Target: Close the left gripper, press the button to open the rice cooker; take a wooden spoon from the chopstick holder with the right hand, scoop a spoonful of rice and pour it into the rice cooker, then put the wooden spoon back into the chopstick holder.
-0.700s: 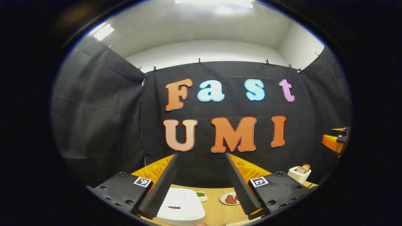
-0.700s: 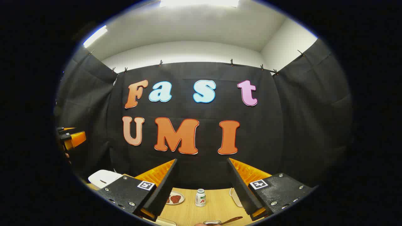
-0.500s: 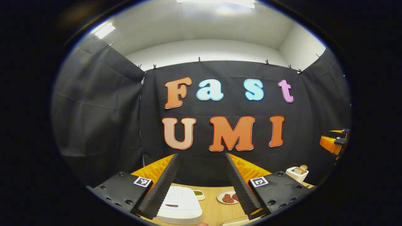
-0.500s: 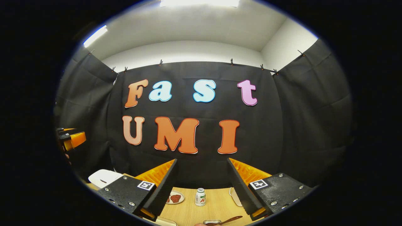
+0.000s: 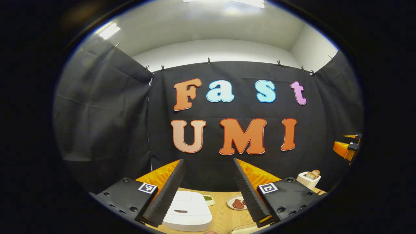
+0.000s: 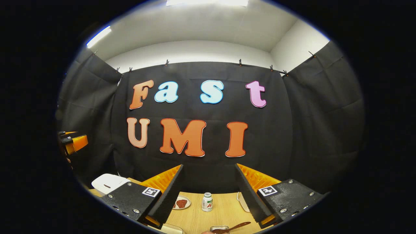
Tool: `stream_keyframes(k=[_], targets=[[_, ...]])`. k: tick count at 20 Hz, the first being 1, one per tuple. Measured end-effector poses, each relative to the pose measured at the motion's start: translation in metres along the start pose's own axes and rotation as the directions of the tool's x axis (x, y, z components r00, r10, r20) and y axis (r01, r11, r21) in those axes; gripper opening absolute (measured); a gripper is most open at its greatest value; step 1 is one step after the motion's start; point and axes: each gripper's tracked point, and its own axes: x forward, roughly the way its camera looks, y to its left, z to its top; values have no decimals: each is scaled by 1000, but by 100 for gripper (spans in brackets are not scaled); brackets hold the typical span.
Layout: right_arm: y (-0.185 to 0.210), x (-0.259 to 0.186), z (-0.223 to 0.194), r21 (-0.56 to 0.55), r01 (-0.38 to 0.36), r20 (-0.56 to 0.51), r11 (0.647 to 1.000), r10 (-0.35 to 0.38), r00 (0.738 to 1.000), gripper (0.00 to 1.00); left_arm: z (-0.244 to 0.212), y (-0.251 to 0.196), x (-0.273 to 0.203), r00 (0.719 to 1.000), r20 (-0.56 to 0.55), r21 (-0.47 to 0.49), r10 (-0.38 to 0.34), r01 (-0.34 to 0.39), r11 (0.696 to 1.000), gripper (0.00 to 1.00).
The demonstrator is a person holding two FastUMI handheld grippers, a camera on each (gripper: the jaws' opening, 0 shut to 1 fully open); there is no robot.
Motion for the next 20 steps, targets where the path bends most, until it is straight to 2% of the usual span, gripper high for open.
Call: stream_keyframes(k=[7,8,9,15,16,17,18,20], targets=[[0,1,-7,-10,3,-26,1000,-3,1000,94,-4,7,7,1000,-11,10,3,-3,1000,98],[0,1,-8,-10,5,-25,1000,-5,1000,97,-5,8,8,1000,-13,14,6,-6,1000,98],[0,2,-9,-9,7,-26,1000,-7,1000,94,-4,9,8,1000,-12,17,8,-8,1000,97],[-3,7,-18,-1,17,-47,1000,-17,999,94,-8,17,14,1000,-14,16,18,-18,1000,98],[-4,8,-19,-3,20,-48,1000,-20,999,97,-9,18,16,1000,-14,12,18,-18,1000,98],[-3,9,-20,-4,21,-49,1000,-21,999,94,-11,20,18,1000,-17,9,19,-19,1000,98],[-4,10,-21,-4,22,-52,1000,-22,998,94,-12,21,17,1000,-17,9,23,-23,1000,96],[-4,11,-24,-10,26,-56,1000,-27,998,94,-14,23,20,999,-29,14,20,-20,1000,67]])
